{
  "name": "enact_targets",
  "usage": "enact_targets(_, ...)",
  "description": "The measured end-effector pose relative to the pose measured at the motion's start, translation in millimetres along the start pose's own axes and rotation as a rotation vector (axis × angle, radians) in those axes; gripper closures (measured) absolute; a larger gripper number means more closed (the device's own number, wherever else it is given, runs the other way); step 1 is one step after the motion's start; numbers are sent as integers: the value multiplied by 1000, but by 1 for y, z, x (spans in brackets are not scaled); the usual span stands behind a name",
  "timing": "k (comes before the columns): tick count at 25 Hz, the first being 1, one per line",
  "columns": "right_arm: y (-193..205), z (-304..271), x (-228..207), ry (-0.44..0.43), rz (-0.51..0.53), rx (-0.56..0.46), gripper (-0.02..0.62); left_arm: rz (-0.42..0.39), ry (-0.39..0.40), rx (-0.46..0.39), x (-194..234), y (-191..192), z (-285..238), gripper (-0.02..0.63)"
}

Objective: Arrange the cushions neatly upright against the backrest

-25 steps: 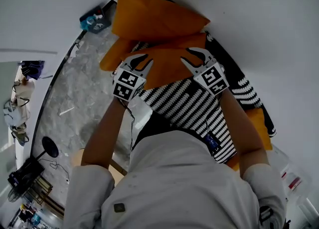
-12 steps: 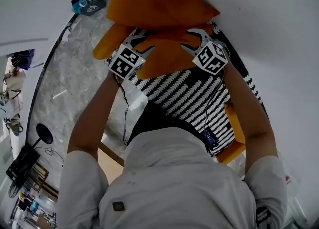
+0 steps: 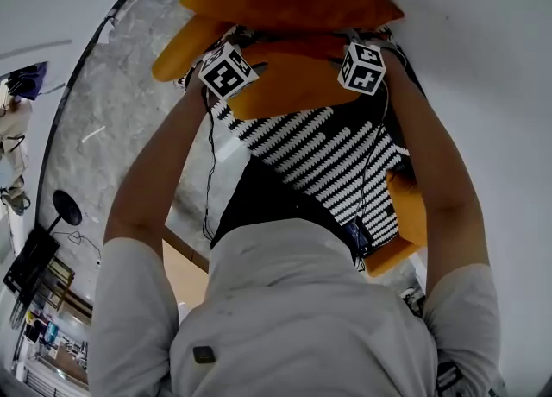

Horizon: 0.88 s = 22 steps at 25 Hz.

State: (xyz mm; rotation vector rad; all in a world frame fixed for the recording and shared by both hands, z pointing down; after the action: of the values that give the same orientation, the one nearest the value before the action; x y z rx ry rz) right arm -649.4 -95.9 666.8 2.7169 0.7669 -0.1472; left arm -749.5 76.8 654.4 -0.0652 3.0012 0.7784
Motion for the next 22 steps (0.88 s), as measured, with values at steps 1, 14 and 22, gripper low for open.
enact_targets(1,4,-8,-3,-23,-5,20,321,-11,1,12,1,3,-8,347)
enact_targets(14,34,-75,3,-241,-132,217,373,-75,94,228,-2,45,-70,328)
enact_targets(22,40,-85,23,-173,-103,186,520,-94,111,255,-23,57,-76,487)
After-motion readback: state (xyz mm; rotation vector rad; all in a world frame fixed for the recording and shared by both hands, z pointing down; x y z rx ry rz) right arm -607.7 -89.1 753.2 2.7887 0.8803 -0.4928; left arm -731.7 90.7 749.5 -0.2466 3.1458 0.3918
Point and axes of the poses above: the fingertips, and each gripper's own axes: z backward along the fingers, x to its left, y out of its underside, the point moved 5 cm from there along z, backward along the fingers, and after that the axes turned 15 degrees about -y, right-handed, at the moved point
